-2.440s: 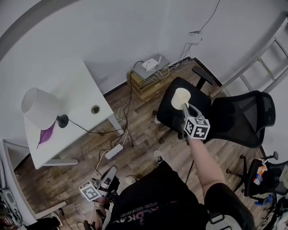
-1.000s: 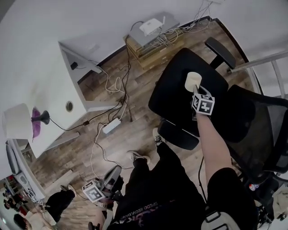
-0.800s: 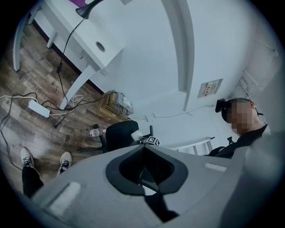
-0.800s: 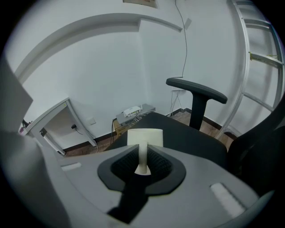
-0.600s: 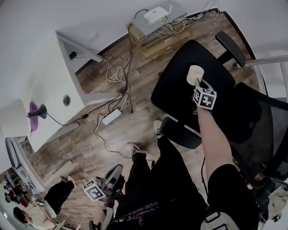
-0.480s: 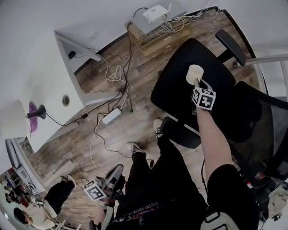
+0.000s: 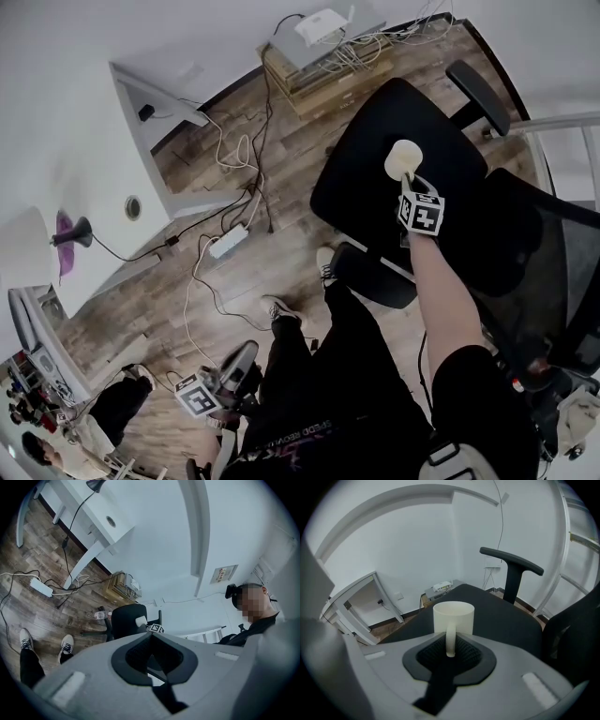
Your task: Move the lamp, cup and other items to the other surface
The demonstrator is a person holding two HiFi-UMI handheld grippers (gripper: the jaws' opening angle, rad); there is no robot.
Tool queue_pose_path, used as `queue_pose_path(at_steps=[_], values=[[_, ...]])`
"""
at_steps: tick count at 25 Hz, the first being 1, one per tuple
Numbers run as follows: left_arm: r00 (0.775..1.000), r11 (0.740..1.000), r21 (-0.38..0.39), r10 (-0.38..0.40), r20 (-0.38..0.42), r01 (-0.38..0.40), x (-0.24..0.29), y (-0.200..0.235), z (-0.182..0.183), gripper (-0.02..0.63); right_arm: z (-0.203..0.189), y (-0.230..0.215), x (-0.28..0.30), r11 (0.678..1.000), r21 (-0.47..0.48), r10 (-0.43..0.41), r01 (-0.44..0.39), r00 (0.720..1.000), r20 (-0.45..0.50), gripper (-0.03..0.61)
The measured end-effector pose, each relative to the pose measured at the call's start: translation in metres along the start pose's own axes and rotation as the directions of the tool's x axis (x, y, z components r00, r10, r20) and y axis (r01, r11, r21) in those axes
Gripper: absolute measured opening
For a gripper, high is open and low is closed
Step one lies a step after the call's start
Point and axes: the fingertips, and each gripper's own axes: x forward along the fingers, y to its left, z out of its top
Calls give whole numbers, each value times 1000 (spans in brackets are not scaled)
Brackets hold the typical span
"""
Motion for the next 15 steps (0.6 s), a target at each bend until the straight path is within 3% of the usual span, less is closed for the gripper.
queue_pose_path(at_steps=[15], values=[[1000,1000,-15,-7,12,8,-4,2,-12,-8,-34,4,-5,998,-37,51,-55,993,-108,94]])
